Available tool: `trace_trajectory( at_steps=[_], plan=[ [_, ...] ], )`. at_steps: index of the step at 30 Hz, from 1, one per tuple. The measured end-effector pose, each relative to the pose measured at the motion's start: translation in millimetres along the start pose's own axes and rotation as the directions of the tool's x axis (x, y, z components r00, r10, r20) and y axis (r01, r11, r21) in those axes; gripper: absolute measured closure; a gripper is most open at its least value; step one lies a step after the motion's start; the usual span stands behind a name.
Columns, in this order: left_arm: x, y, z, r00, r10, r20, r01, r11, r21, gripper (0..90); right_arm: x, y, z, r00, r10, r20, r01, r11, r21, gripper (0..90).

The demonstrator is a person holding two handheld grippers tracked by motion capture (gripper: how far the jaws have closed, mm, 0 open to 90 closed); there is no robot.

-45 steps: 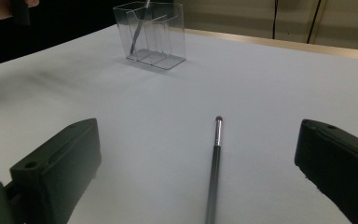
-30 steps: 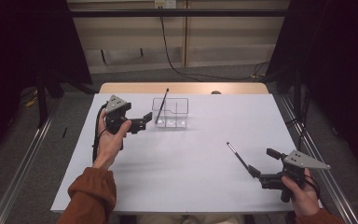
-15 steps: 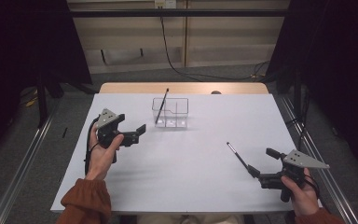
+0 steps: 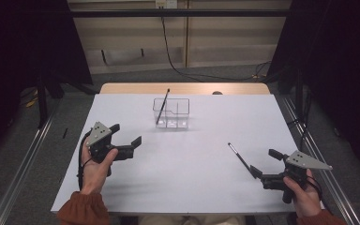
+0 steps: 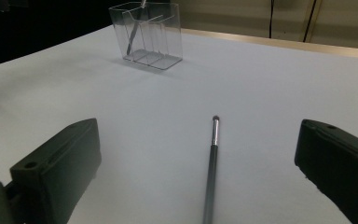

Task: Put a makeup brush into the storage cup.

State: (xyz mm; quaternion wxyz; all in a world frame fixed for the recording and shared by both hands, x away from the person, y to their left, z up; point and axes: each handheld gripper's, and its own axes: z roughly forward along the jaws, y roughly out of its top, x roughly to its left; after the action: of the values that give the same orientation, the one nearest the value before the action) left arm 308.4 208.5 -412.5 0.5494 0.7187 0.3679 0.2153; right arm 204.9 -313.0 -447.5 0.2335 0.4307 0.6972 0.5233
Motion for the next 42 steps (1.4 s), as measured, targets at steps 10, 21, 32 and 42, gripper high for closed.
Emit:
trace_trajectory(
  at_steps=[10,21,32,42],
  plan=[
    [-7.0,-17.9,-19.3,0.9994,0.02,0.028,-0.021,0.9996,0.018,2.2,0.0,-0.1,-2.2,1.0,-0.001,0.0,0.001,1.0,-0.006,0.0],
    [-17.7,-37.7,-43.7,0.9986,0.015,0.051,-0.016,0.9997,0.021,2.1,0.3,-0.6,-3.7,1.0,0.0,0.009,0.0,1.0,-0.008,0.0],
    [-22.7,-42.6,-50.7,0.9992,0.015,0.037,-0.016,0.9998,0.013,2.1,1.2,-1.1,-3.0,0.9999,-0.011,-0.002,0.011,1.0,-0.003,0.0],
    [-15.4,-43.5,-54.1,0.9998,0.003,0.021,-0.003,1.0,-0.005,2.1,2.0,1.1,0.8,1.0,-0.003,-0.001,0.003,1.0,-0.005,0.0]
  ],
)
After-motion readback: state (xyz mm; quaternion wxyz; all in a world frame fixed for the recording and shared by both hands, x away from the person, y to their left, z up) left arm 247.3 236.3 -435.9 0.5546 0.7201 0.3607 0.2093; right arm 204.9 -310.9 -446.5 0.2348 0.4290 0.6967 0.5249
